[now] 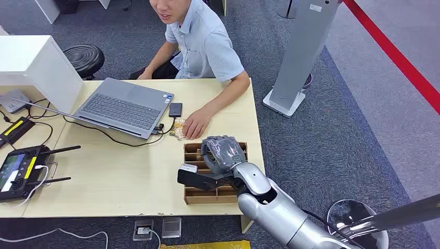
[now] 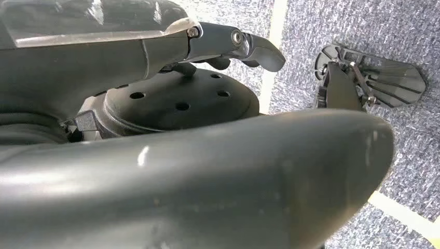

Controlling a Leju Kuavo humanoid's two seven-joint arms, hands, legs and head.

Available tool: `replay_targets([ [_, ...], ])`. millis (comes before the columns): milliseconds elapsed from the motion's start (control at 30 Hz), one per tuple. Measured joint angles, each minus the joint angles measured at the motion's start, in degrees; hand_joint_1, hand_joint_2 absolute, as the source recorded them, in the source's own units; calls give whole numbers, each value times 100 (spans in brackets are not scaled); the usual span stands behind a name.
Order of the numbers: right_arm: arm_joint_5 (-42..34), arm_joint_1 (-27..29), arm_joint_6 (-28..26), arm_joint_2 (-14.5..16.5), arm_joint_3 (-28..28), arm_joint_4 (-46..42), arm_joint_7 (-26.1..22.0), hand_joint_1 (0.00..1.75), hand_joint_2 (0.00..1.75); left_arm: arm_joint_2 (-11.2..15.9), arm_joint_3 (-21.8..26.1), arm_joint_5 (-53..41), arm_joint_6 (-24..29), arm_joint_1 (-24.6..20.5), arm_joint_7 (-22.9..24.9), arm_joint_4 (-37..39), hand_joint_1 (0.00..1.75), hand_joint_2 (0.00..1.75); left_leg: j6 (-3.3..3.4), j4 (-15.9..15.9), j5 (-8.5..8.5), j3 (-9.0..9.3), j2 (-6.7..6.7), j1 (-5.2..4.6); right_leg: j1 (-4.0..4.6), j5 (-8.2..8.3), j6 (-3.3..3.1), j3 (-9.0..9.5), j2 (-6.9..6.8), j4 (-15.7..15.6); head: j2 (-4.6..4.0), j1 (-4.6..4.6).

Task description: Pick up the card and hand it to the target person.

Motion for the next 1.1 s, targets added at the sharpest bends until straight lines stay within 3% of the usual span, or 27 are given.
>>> replay_targets([
  [67, -1, 0, 4, 4, 6, 16, 0, 138, 175, 0, 0, 1, 5, 0, -1, 3, 0, 0, 0, 0, 0, 0, 0, 0, 0, 0, 0, 0, 0, 0, 0, 1],
  [233, -19, -30, 25, 16, 30, 102, -5, 175, 175, -2, 0, 7, 20, -1, -7, 5, 0, 0, 0, 0, 0, 1, 0, 0, 0, 0, 0, 1, 0, 0, 0, 4],
  [633, -8, -71, -133, 15, 49, 168, -216, 175, 175, -23, -1, -97, 160, -5, 4, 5, 0, 0, 0, 0, 0, 0, 0, 0, 0, 0, 0, 0, 0, 0, 0, -1],
  [800, 137, -16, -288, 8, 48, 128, -237, 175, 175, -180, -33, -284, 614, -25, -60, 2, 0, 0, 0, 0, 0, 0, 1, 0, 0, 0, 0, 0, 0, -1, 0, 6],
  [1100, 297, 74, -1029, -124, -104, -293, -817, 175, 175, -236, -98, -343, 609, -19, -157, 4, 0, 0, 0, 1, 0, 1, 1, 0, 0, 0, 0, -2, 1, -2, 0, -2],
])
